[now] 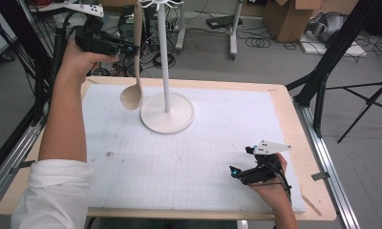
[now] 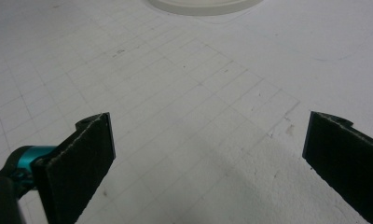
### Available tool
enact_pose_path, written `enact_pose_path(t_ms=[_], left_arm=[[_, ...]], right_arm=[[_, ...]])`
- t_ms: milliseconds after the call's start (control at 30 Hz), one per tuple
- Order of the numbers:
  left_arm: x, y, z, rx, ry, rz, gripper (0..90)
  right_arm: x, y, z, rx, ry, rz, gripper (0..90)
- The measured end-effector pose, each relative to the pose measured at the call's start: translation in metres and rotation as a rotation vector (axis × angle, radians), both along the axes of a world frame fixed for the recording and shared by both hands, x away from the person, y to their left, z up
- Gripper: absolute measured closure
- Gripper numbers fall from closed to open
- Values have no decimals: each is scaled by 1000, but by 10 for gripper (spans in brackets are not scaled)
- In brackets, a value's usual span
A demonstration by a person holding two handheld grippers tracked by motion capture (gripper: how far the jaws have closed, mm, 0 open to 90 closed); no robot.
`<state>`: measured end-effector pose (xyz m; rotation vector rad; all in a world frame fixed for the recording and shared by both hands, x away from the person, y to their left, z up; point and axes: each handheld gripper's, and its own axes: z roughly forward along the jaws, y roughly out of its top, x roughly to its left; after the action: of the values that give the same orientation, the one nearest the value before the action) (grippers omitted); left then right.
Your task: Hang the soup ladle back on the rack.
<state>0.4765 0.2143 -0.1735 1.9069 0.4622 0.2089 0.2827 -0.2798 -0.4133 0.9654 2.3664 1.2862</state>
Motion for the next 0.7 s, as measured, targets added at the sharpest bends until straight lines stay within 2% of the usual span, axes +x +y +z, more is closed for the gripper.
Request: enact_pose_path(t_ms=[200, 367, 700], left_arm=[[3, -1, 2, 3, 6, 8, 748], [5, -2, 1, 25, 17, 21, 748], [8, -15, 3, 50, 26, 14, 748]], right_arm=[[0, 0, 0, -2, -6, 2, 10], [0, 1, -1, -5, 1, 4, 10], [0, 2, -1, -8, -2, 10, 11]])
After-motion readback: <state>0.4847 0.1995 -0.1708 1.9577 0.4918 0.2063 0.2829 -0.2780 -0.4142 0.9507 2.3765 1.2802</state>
